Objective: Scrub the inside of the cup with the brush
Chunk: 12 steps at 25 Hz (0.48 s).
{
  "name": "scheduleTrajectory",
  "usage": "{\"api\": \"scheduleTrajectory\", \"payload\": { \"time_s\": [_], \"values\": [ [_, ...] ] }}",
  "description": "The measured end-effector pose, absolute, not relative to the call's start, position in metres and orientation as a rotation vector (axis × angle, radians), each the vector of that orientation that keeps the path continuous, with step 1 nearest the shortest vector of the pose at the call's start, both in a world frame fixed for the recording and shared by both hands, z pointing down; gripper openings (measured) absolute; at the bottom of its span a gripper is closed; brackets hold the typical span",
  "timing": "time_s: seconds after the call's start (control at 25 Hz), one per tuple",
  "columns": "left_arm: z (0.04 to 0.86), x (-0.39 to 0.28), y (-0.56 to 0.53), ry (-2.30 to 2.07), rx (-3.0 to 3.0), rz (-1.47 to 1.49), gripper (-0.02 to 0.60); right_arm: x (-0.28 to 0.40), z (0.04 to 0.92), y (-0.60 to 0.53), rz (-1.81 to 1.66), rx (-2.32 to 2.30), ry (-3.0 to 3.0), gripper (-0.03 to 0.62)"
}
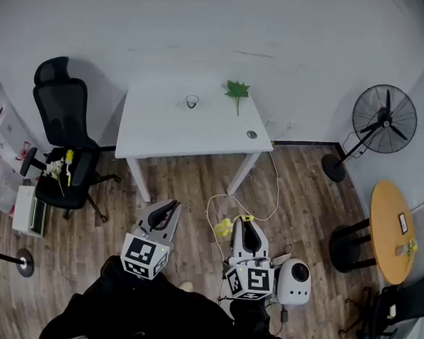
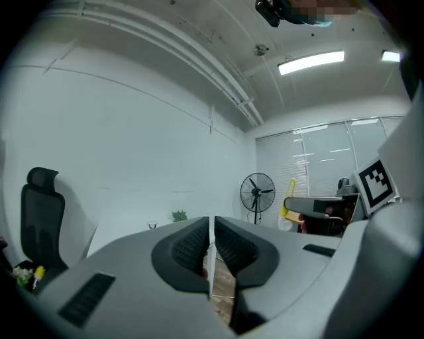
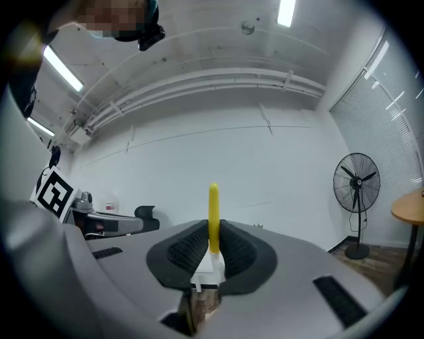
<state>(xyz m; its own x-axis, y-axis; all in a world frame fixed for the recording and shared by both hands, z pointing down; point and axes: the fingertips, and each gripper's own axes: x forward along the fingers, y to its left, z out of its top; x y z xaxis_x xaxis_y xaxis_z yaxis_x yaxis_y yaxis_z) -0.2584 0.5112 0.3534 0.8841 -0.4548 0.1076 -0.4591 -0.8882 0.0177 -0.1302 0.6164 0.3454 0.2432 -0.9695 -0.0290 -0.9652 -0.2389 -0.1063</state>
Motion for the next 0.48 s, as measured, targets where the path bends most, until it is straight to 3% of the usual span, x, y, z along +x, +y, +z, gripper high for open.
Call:
{"api": "scheduleTrajectory", "payload": {
  "time_s": [0.48],
  "values": [
    [0.357, -0.221, 0.514, -0.693, 3.018, 0.144, 0.041, -0.099, 0.349, 0.628, -0.064, -2.394, 1.839, 0.064]
  ]
}}
